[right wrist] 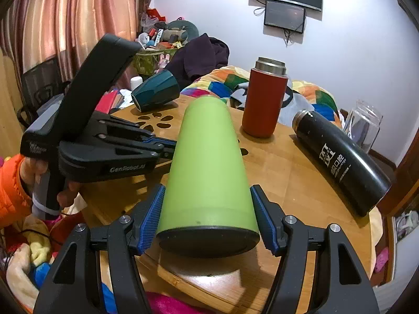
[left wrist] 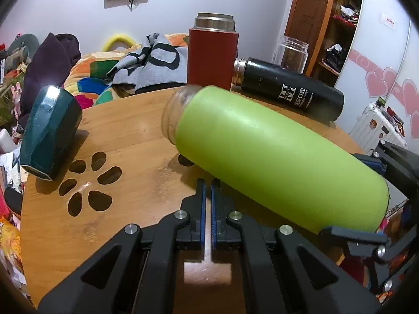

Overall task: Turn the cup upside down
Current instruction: 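Rotate the green bottle with the right gripper until its black base faces up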

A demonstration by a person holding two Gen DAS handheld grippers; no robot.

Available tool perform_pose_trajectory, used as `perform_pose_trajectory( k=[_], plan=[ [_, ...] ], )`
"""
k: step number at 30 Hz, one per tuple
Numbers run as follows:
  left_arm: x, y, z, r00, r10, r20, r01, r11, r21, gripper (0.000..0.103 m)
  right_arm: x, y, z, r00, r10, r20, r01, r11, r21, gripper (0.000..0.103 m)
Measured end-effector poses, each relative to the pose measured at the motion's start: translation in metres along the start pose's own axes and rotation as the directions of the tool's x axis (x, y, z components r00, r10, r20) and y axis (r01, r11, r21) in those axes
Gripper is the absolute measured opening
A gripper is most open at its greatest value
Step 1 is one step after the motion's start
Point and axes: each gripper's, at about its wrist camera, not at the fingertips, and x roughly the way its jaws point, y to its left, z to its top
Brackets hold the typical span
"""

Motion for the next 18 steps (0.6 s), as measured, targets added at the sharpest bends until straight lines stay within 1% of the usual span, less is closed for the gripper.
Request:
perform_pose_trajectory(
  k=[4, 8, 10, 12, 14, 16, 18],
  plan=[
    [-0.01, 0.002, 0.001, 1.0, 0.007, 0.031, -0.007, 1.0, -0.001, 0.002, -0.001, -0.003, -0.002, 1.0, 0.016, 0.007, -0.016, 1.0, 0.025, 0.062],
    [-0.034, -0.001, 0.004, 0.995, 0.022, 0.101, -0.024, 1.0, 0.018, 0.003, -0.004, 0.002, -0.006, 1.0, 0.007, 0.023, -0.008, 1.0, 0.023, 0.062],
    [-0.049, -0.007, 0.005, 0.988, 0.035, 0.147, -0.043, 0.998, 0.048, 0.007, -0.005, 0.001, -0.008, 0.999, 0.015, 0.033, -0.016, 0.999, 0.042, 0.063],
    [-0.057, -0.014, 0.008, 0.983, 0.044, 0.176, -0.057, 0.996, 0.069, 0.016, -0.004, -0.001, -0.012, 0.999, 0.02, 0.03, -0.022, 0.998, 0.063, 0.063],
    [-0.063, -0.021, 0.011, 0.98, 0.039, 0.194, -0.056, 0.995, 0.085, 0.02, 0.001, -0.002, -0.017, 1.0, 0.025, 0.01, -0.026, 0.996, 0.085, 0.063],
    [-0.062, -0.027, 0.015, 0.98, 0.028, 0.198, -0.049, 0.994, 0.099, 0.021, 0.005, -0.003, -0.022, 1.0, 0.029, -0.004, -0.028, 0.994, 0.107, 0.063],
    [-0.058, -0.033, 0.019, 0.981, 0.014, 0.193, -0.036, 0.993, 0.109, 0.021, 0.004, -0.004, -0.024, 1.0, 0.027, 0.0, -0.027, 0.993, 0.119, 0.063]
  ],
)
